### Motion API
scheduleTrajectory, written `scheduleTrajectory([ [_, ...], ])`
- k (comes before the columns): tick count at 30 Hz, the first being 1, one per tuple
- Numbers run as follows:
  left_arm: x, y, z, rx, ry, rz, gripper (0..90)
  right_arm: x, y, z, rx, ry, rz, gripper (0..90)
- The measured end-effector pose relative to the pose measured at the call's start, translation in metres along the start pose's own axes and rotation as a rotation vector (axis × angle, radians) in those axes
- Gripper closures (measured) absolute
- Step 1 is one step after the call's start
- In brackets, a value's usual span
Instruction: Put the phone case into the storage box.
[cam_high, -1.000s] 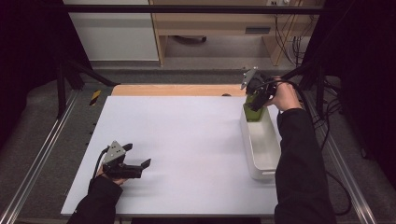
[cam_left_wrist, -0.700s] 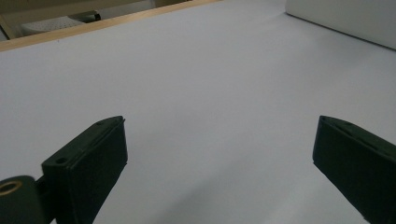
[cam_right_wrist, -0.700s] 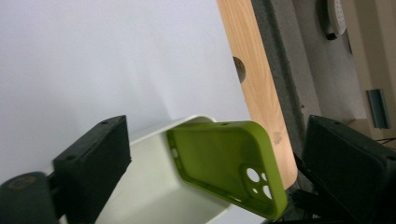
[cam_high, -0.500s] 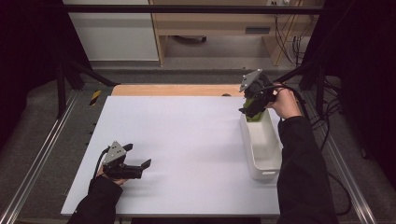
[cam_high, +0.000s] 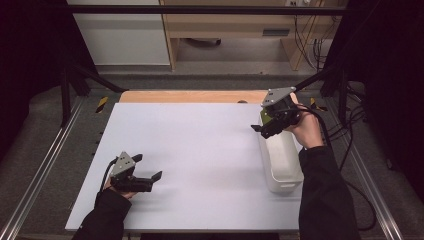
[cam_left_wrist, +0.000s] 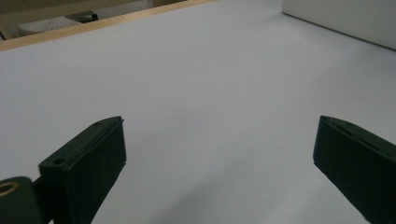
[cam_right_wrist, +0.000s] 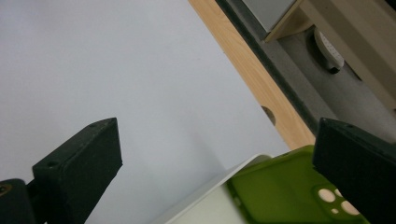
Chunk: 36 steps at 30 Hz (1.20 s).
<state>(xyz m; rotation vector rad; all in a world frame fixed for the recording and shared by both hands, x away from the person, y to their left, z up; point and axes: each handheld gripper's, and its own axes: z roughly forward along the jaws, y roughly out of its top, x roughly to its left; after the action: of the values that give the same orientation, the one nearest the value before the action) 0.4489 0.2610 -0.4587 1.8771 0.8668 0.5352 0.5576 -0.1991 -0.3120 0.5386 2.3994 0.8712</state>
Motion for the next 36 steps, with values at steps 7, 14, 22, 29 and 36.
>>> scheduleTrajectory([
  [7,-0.001,0.0,-0.001,-0.006,-0.002,0.003,2.0,0.019,-0.017,-0.013,-0.058,0.027,0.086,3.8],
  [14,-0.002,0.002,-0.002,-0.018,-0.006,0.006,1.8,0.041,-0.031,-0.029,-0.184,0.044,0.162,2.5],
  [22,-0.002,0.003,-0.004,-0.027,-0.006,0.008,1.7,0.059,-0.055,-0.034,-0.258,0.047,0.23,2.1],
  [29,-0.003,0.003,-0.004,-0.03,-0.011,0.009,1.6,0.071,-0.082,-0.042,-0.308,0.06,0.3,1.6],
  [36,-0.003,0.004,-0.005,-0.043,-0.016,0.006,1.4,0.079,-0.112,-0.049,-0.373,0.061,0.367,1.6],
])
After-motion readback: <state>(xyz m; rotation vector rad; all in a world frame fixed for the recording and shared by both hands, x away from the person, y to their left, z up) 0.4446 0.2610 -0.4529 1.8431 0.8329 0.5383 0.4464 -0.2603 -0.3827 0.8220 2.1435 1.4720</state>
